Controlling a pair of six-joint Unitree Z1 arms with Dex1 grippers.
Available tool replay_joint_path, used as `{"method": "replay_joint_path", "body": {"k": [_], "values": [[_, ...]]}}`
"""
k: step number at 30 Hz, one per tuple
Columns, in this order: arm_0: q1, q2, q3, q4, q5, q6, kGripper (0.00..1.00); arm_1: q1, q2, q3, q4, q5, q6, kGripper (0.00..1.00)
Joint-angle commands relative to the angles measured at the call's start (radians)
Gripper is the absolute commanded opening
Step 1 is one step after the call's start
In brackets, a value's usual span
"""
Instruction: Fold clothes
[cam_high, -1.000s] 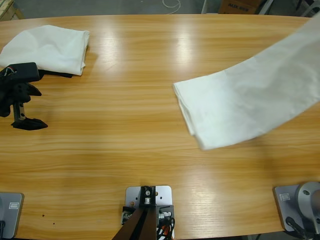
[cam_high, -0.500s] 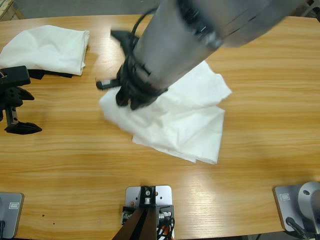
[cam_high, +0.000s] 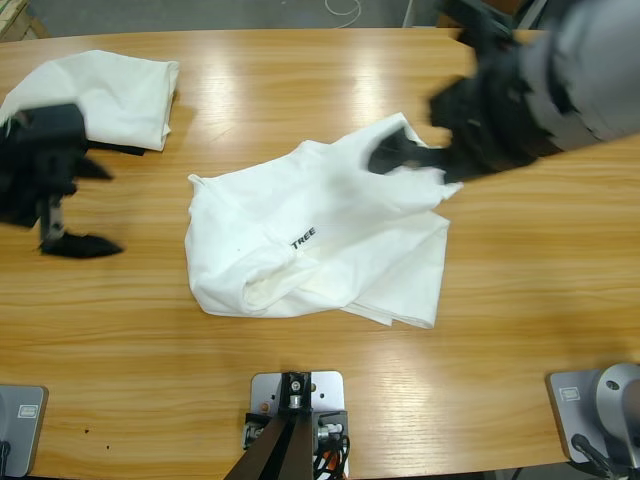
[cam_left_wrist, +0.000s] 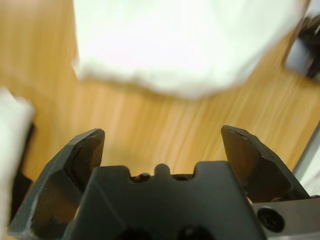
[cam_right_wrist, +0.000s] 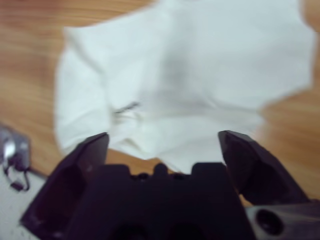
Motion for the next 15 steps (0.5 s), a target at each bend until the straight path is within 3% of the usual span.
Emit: {"method": "replay_joint_path", "body": {"k": [1,5,10,13,15], "values": [[-0.072,0.393,-0.36,0.002,-0.004,-0.064,0.908,-0.085,-0.118,0.151,0.014,-0.013,0.042,0.982],[-0.106,0.615,-0.598,0.073,-0.003,-0.15,0.927,-0.118,-0.167,0.206,0.019,-0.013,0.041,0.98],[-0.159,0.838,-0.891,0.204,-0.014,0.09,0.941,-0.181,-0.229,0.284,0.02,-0.005,0.032,0.978],[-0.159,0.916,-1.014,0.245,-0.014,0.103,0.922,-0.199,-0.241,0.323,0.009,-0.003,0.03,0.978],[-0.16,0.94,-1.031,0.254,-0.012,0.097,0.903,-0.206,-0.241,0.336,-0.001,-0.003,0.03,0.977]]}}
